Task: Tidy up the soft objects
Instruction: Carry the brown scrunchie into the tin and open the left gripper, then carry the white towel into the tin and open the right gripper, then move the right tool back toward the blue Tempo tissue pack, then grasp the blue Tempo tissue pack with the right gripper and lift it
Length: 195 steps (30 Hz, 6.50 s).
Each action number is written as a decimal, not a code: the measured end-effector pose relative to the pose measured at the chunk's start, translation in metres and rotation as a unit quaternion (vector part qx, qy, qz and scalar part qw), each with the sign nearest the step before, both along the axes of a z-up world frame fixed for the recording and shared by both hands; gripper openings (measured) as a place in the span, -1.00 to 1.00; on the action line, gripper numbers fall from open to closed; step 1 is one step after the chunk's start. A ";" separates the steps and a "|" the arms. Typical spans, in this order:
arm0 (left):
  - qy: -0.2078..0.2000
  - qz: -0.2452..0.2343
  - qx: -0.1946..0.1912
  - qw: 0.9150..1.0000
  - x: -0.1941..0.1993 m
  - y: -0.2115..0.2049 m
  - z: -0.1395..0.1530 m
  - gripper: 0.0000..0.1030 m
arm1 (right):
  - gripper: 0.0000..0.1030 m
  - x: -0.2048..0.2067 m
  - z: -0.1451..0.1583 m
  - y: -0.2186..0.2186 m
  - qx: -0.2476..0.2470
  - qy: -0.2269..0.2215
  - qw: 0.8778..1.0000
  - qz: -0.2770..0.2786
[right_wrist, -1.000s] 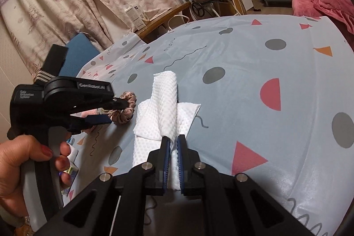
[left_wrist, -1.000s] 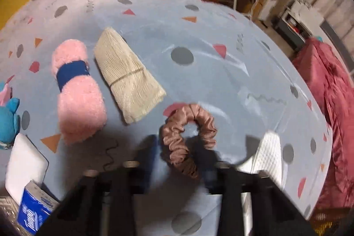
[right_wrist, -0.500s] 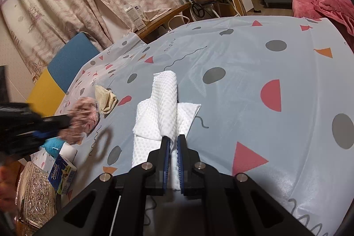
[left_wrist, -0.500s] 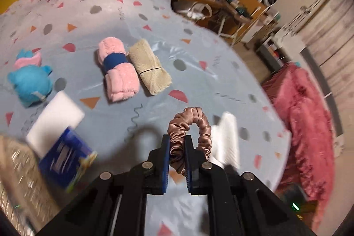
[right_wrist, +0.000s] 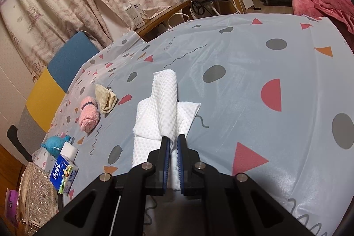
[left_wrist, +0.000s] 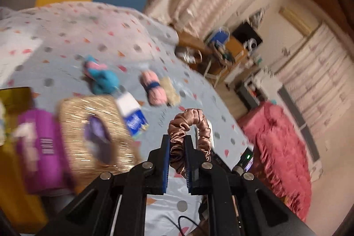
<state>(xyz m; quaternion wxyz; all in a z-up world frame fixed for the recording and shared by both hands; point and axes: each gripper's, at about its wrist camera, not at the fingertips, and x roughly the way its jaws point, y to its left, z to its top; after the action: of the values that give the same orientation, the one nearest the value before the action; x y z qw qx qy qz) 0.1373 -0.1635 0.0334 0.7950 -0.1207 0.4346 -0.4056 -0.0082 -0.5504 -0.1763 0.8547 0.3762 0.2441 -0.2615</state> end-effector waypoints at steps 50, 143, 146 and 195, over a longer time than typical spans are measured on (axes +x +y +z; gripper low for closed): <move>-0.072 0.254 0.257 0.930 0.073 0.178 -0.088 0.84 | -0.88 0.013 0.160 0.127 -0.039 -0.075 0.978 0.188; -0.061 0.120 0.189 0.973 -0.072 0.130 -0.083 1.00 | 0.50 0.194 0.043 0.125 0.227 0.090 0.951 0.192; -0.060 0.135 0.195 0.970 -0.067 0.139 -0.081 1.00 | 0.50 0.211 0.031 0.126 0.247 0.128 0.944 0.177; -0.141 0.077 0.260 0.952 0.074 -0.047 0.034 1.00 | 0.23 0.224 0.049 0.108 0.192 0.159 0.935 0.251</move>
<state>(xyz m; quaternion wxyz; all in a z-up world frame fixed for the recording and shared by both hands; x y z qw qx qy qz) 0.2109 -0.2106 0.0672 0.8811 0.1157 0.3975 -0.2287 0.2155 -0.4420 -0.1272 0.7540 0.4131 0.5088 -0.0436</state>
